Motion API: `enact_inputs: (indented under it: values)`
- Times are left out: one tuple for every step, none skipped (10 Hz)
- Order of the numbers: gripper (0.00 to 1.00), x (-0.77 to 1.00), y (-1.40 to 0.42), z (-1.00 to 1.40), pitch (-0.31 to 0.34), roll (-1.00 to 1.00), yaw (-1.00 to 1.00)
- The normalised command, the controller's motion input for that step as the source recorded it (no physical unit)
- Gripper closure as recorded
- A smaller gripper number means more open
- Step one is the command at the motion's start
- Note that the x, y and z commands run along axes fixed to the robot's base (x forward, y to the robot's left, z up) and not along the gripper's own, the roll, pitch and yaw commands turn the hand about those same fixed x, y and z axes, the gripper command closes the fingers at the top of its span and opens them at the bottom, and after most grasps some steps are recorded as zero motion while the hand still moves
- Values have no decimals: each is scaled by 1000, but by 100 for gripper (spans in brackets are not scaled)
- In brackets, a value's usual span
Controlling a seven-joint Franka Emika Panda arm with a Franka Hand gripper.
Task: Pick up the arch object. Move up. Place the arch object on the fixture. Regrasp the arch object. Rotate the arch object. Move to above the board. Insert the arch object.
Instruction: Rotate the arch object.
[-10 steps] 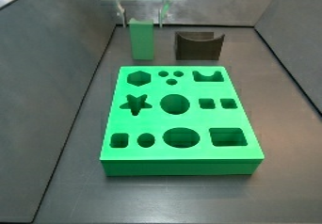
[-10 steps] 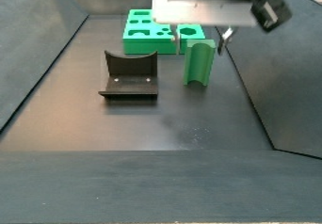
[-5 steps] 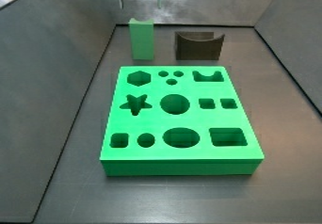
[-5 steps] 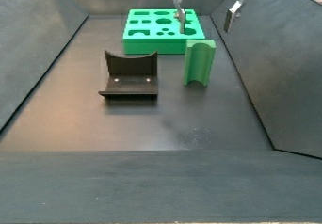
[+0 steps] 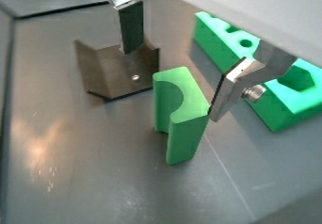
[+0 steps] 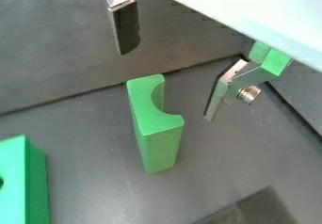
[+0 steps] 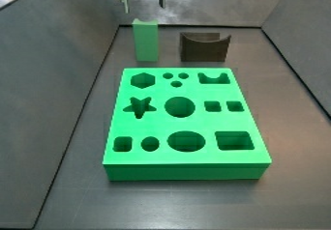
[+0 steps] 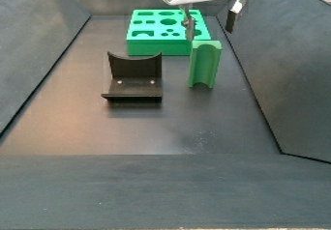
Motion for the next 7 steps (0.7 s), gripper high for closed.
enact_inputs:
  values:
    - [0,34,10,-39,4,2,1000]
    - [0,35,9,-38,4,2,1000]
    - [0,35,8,-37,4,2,1000]
    - [0,35,8,-36,5,2,1000]
    - [0,35,7,-36,5,3,1000]
    - [0,35,7,-36,5,3,1000]
    - [0,35,7,-36,5,3,1000]
